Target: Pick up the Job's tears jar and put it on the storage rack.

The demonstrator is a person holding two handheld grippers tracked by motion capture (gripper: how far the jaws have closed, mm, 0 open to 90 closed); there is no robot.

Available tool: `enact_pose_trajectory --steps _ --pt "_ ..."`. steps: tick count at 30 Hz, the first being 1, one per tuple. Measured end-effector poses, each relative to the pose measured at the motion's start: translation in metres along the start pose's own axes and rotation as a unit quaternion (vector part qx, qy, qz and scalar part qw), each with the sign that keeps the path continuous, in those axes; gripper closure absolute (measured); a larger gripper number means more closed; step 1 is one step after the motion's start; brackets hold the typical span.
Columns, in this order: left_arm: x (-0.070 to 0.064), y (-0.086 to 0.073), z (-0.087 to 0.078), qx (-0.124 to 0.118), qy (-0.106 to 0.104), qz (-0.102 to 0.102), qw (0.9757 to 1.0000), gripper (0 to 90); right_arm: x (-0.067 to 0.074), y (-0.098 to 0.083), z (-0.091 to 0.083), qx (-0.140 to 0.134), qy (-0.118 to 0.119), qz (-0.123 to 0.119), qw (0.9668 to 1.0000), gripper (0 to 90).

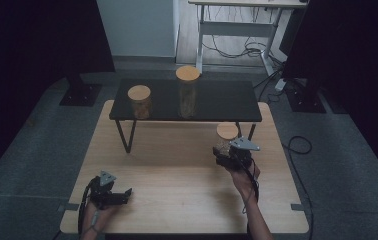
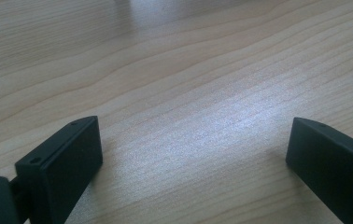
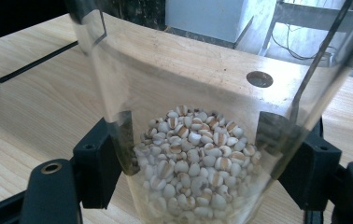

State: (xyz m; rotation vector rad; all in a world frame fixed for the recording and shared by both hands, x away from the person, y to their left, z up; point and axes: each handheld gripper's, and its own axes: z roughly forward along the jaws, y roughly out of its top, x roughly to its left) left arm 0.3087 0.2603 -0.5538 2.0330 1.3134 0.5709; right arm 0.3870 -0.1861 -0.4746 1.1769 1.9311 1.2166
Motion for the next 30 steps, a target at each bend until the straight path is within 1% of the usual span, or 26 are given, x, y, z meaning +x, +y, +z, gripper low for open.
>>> enact_pose_trajectory --steps 4,17,30 --pt "0.000 0.000 0.000 0.000 0.000 0.000 1.0000 3.2 0.000 0.004 -0.002 0.000 -0.001 -0.002 1.0000 24.9" --pt "0.000 0.000 0.000 -0.001 0.000 0.000 1.0000 3.2 0.000 0.017 -0.012 -0.006 0.003 0.003 1.0000 24.9" --pt "0.000 0.000 0.000 0.000 0.000 0.001 1.0000 3.2 0.000 0.029 -0.019 -0.007 0.003 -0.003 1.0000 24.9"
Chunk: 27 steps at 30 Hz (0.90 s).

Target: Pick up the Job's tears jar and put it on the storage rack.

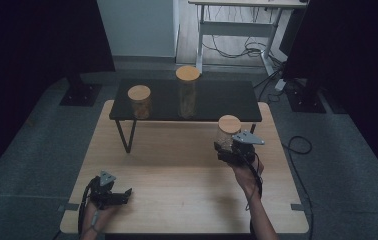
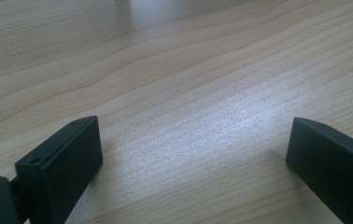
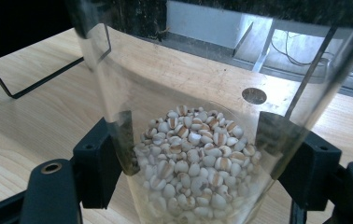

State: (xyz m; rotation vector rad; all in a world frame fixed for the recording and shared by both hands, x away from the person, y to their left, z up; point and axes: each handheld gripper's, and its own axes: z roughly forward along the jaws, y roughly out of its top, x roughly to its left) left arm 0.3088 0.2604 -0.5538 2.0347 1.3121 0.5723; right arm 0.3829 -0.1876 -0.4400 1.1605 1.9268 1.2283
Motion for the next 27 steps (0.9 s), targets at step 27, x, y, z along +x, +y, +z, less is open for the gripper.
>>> enact_pose_trajectory --steps 27 --pt "0.000 0.000 0.000 0.000 0.000 0.000 1.0000 3.2 -0.004 0.018 -0.010 0.004 0.000 0.006 1.0000 24.9"
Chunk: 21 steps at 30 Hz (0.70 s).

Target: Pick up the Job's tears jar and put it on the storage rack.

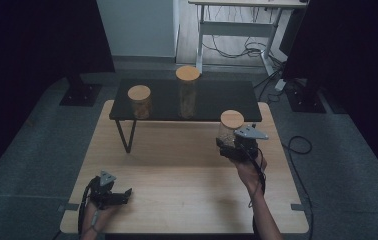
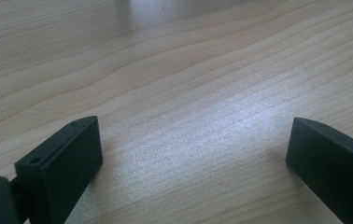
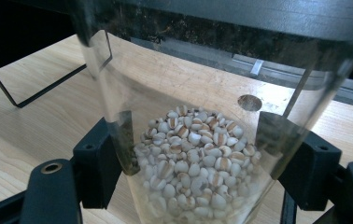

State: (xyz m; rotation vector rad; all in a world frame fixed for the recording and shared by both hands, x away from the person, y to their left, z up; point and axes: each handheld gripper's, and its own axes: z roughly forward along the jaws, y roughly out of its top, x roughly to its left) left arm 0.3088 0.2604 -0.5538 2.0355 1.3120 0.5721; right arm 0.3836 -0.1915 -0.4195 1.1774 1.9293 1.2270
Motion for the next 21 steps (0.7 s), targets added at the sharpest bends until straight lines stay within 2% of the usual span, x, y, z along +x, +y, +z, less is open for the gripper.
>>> enact_pose_trajectory --steps 21 --pt "0.000 0.000 0.000 -0.001 0.001 -0.001 1.0000 2.8 -0.005 0.016 -0.007 0.003 0.001 0.003 1.0000 24.9"
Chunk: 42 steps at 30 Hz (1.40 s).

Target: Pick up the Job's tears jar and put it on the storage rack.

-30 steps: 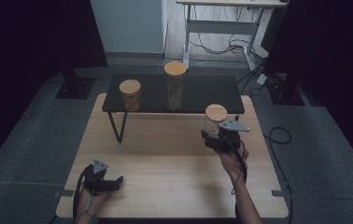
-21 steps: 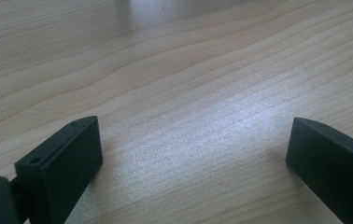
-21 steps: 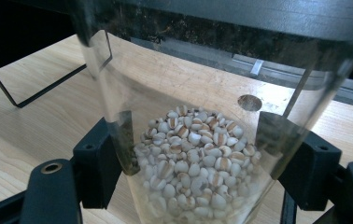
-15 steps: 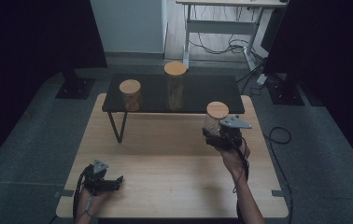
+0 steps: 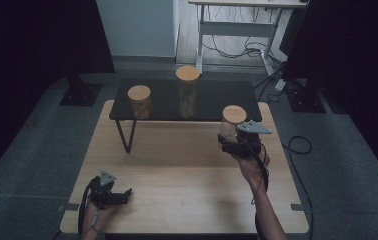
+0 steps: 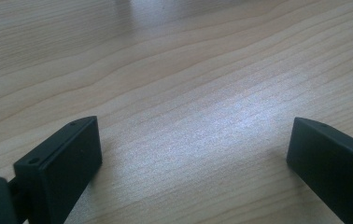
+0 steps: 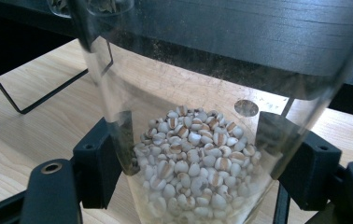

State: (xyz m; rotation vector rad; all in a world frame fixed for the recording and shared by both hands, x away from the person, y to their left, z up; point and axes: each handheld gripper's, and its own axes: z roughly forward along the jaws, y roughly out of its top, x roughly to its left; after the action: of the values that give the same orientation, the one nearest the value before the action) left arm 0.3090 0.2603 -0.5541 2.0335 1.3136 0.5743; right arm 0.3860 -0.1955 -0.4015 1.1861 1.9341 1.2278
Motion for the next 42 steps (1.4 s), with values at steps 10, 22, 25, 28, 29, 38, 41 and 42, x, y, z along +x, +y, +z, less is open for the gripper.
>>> enact_pose_trajectory --steps 10,22,25,28,29,38,41,42 --pt "0.000 0.000 0.000 0.001 0.001 -0.002 1.0000 2.2 -0.002 0.007 -0.003 -0.001 0.003 0.007 1.0000 24.9" --pt "0.000 0.000 0.000 0.001 0.001 -0.002 1.0000 2.1 -0.002 0.017 -0.007 -0.004 0.004 0.010 0.9999 24.9" --pt "0.000 0.000 0.000 0.001 0.001 -0.002 1.0000 2.1 -0.002 0.020 -0.007 -0.004 0.004 0.011 0.9999 24.9" --pt "0.000 0.000 0.000 0.001 0.001 -0.002 1.0000 2.1 -0.003 0.022 -0.008 -0.004 0.003 0.012 0.9999 24.9" --pt "0.000 0.000 0.000 0.001 0.001 -0.002 1.0000 2.1 -0.003 0.023 -0.009 -0.005 0.003 0.012 0.9999 24.9" --pt "0.000 0.000 0.000 0.001 0.001 -0.002 1.0000 2.1 -0.003 0.031 -0.012 -0.007 0.001 0.011 0.9999 24.9" --pt "0.000 0.000 0.000 0.001 0.001 -0.002 1.0000 2.1 -0.004 0.033 -0.012 -0.007 0.002 0.014 0.9999 24.9" --pt "0.000 0.000 0.000 0.001 0.001 -0.002 1.0000 2.1 -0.004 0.034 -0.012 -0.006 0.002 0.014 0.9999 24.9"
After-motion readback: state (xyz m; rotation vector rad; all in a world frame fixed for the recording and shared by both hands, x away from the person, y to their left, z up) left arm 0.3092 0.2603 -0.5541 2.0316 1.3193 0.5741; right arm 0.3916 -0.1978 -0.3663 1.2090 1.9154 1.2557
